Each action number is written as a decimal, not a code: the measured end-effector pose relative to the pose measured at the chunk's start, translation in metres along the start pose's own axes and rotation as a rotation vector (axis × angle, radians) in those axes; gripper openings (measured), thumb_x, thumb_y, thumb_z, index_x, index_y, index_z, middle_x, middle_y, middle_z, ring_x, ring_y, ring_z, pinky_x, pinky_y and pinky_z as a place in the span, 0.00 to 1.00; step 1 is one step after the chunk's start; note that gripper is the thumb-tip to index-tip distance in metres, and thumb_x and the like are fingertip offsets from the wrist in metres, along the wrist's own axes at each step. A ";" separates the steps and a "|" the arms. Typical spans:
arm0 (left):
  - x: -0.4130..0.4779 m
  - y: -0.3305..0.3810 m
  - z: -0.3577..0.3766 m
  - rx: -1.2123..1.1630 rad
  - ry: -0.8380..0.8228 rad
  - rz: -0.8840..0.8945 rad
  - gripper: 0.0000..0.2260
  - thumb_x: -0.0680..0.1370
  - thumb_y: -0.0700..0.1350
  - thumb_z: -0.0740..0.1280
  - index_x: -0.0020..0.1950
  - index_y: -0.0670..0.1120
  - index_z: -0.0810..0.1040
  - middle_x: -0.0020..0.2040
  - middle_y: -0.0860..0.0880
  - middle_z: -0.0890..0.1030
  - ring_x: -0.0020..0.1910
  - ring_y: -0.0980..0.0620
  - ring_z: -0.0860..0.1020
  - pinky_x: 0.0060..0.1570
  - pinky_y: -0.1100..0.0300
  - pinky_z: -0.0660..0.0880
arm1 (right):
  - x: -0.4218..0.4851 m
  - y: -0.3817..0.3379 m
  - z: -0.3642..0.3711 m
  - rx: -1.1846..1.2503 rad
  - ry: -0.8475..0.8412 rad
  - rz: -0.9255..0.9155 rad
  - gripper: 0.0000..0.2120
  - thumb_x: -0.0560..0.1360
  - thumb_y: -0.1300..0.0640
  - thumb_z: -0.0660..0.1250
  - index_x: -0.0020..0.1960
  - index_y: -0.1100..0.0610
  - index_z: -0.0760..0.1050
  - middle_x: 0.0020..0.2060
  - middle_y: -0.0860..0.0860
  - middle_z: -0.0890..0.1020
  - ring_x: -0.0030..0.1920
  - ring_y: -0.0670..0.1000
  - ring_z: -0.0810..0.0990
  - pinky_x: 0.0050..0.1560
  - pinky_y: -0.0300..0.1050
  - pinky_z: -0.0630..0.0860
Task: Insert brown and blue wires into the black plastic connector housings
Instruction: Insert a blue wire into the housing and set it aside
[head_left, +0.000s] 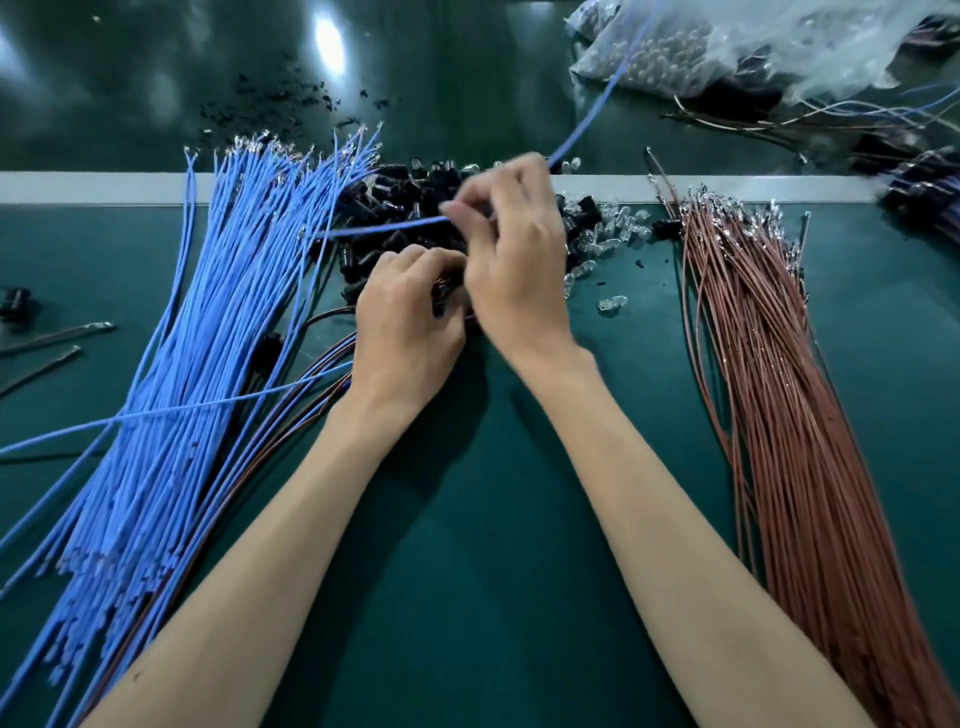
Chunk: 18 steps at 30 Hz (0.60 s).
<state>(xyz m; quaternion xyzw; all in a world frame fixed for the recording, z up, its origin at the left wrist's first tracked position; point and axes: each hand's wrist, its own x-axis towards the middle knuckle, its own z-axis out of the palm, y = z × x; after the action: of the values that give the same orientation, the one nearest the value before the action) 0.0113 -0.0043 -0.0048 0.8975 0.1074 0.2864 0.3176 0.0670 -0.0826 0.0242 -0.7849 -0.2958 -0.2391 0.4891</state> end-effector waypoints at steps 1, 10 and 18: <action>-0.001 0.000 -0.001 -0.016 0.010 -0.012 0.08 0.74 0.38 0.69 0.52 0.39 0.81 0.49 0.43 0.82 0.49 0.42 0.77 0.51 0.59 0.68 | -0.001 0.011 -0.005 -0.035 -0.048 0.081 0.07 0.76 0.64 0.66 0.44 0.69 0.76 0.44 0.62 0.75 0.42 0.51 0.71 0.46 0.40 0.68; -0.002 0.003 -0.002 -0.074 0.012 -0.154 0.26 0.76 0.45 0.70 0.72 0.46 0.68 0.46 0.53 0.79 0.47 0.52 0.75 0.52 0.61 0.67 | -0.009 0.048 -0.032 -0.045 -0.105 0.252 0.08 0.75 0.57 0.68 0.43 0.61 0.77 0.40 0.49 0.69 0.32 0.45 0.68 0.40 0.33 0.66; -0.003 0.004 -0.004 -0.099 0.008 -0.115 0.15 0.75 0.41 0.70 0.62 0.44 0.77 0.49 0.49 0.82 0.49 0.49 0.78 0.53 0.58 0.71 | -0.018 0.040 -0.025 -0.008 -0.259 -0.051 0.03 0.74 0.65 0.69 0.46 0.63 0.82 0.40 0.53 0.75 0.37 0.46 0.74 0.40 0.40 0.75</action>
<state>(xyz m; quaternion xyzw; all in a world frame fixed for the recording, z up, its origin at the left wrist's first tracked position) 0.0069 -0.0068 -0.0012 0.8718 0.1458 0.2765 0.3773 0.0805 -0.1235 -0.0025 -0.8035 -0.3753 -0.1492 0.4373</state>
